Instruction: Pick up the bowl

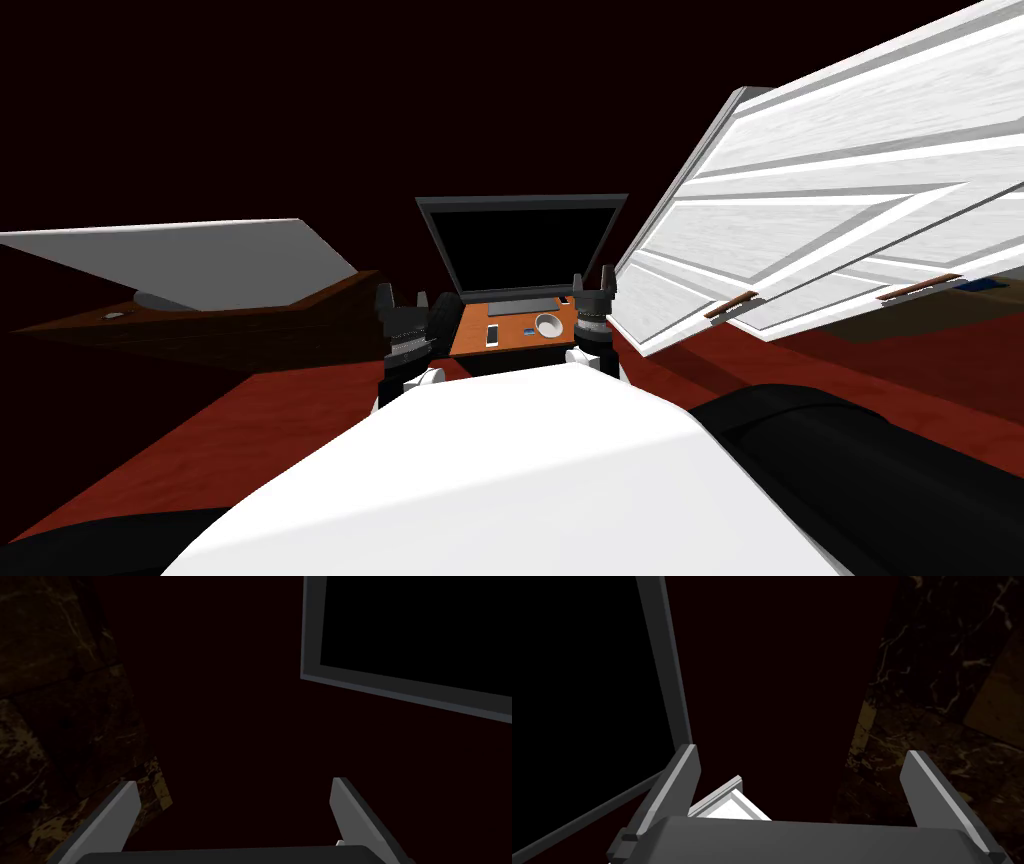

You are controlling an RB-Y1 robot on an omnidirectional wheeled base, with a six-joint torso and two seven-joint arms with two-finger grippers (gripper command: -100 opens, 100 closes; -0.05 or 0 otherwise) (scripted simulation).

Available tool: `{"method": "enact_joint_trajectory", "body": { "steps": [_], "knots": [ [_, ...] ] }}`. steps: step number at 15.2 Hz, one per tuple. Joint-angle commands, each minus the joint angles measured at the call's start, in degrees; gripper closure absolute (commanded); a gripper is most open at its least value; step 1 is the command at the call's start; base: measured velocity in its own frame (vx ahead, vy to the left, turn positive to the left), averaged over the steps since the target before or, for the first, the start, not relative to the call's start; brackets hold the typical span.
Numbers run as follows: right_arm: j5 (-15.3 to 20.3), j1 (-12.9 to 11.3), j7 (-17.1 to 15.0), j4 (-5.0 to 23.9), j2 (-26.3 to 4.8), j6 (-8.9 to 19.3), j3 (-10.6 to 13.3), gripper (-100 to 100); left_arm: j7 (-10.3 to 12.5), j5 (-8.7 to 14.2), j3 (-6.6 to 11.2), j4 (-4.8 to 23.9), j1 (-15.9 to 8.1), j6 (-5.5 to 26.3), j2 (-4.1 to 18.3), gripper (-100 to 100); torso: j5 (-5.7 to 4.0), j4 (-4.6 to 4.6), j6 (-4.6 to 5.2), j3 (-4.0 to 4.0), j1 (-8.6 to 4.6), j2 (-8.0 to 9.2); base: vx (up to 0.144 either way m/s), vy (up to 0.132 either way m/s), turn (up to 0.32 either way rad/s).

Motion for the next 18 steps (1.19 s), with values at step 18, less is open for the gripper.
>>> {"method": "enact_joint_trajectory", "body": {
  "steps": [18],
  "knots": [
    [6.9,-2.3,5.3,15.4,-16.9,2.7,1.6,-100,0.0,0.0,0.00,0.0,0.0,0.0,0.0,0,0.02,0.01,-0.02,0.02,0.07,0.03,-0.012,0.023,0.102]
  ]
}}
